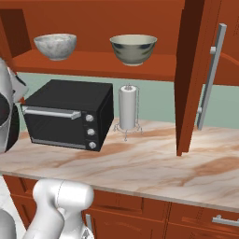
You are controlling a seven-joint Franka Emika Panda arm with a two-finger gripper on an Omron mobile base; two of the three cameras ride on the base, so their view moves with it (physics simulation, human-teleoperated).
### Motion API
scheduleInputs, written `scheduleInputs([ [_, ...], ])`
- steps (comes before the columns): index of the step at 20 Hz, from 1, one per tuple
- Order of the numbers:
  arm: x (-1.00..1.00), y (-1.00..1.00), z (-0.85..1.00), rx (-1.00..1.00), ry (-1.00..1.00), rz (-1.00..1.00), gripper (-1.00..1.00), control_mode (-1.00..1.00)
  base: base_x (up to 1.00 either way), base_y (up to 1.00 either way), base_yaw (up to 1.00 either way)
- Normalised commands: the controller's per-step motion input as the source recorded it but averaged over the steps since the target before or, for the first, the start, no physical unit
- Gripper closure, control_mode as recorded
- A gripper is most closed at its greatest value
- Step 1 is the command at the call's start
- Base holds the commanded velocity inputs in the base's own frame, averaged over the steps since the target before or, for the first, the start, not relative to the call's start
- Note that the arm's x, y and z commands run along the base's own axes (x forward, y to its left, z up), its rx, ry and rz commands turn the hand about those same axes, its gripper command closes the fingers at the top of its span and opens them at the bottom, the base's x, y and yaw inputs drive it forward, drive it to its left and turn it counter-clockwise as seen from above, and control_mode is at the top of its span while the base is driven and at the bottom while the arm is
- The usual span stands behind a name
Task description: Move the bowls from the cabinet to the plates on the dining table.
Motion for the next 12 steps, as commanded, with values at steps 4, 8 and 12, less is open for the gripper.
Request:
scheduleInputs([
  [4,0.15,-0.2,-0.02,0.06,0.0,0.13,1.0,-1.0,0.0,0.0,0.0],
  [8,0.29,-0.19,-0.05,0.1,0.01,0.09,1.0,-1.0,0.0,0.0,0.0],
  [12,0.46,-0.13,-0.12,0.11,0.03,0.06,1.0,-1.0,0.0,0.0,0.0],
])
